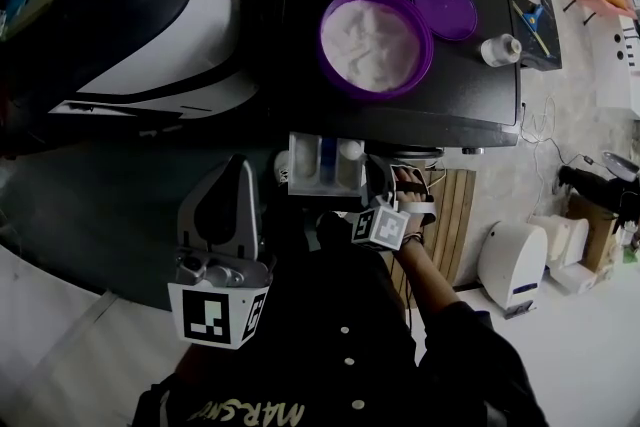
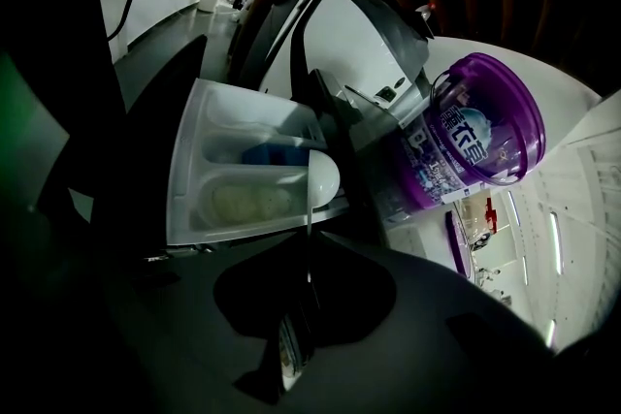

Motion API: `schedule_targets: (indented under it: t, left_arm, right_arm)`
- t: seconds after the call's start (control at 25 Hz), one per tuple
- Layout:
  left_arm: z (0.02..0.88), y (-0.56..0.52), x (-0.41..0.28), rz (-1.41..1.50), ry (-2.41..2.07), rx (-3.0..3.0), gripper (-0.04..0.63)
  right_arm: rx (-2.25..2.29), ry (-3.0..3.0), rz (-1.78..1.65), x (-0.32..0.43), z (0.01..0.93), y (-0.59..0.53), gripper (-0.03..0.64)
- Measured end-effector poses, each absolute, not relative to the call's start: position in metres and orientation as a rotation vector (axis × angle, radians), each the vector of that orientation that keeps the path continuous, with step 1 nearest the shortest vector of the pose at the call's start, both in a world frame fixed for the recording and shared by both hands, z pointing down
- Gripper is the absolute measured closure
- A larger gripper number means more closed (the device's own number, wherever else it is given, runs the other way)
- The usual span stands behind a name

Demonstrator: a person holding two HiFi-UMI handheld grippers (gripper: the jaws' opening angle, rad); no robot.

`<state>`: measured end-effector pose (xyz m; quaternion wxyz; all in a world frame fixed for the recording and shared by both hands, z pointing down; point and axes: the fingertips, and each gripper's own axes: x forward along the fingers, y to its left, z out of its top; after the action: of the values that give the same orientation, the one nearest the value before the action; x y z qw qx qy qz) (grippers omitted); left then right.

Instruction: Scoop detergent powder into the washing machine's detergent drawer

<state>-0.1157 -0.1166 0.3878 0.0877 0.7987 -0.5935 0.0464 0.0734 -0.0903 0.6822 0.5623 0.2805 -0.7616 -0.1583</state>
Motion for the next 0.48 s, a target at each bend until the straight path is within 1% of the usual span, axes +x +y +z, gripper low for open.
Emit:
schedule_targets:
  t: [0.12,0.2,0.48]
  left_arm:
    - [0.387,-0.116,-0.115,0.137,-1.768,2.382,0.581]
    - [0.385,-0.117,-0.115,0.134,-1.771,2.382,0.581]
    - [0.37,-0.122,-0.114,0.096,-1.786,2.402,0.581]
  right_arm:
    - [0.664,-1.809,-0.335,0.074,0.685,-0.088,0.584]
    - [0.673,-1.853,-0.228,0.074,0.684,-0.087,0.584]
    - [0.669,-2.102,0.413,0.066,0.665,-0.074,0.584]
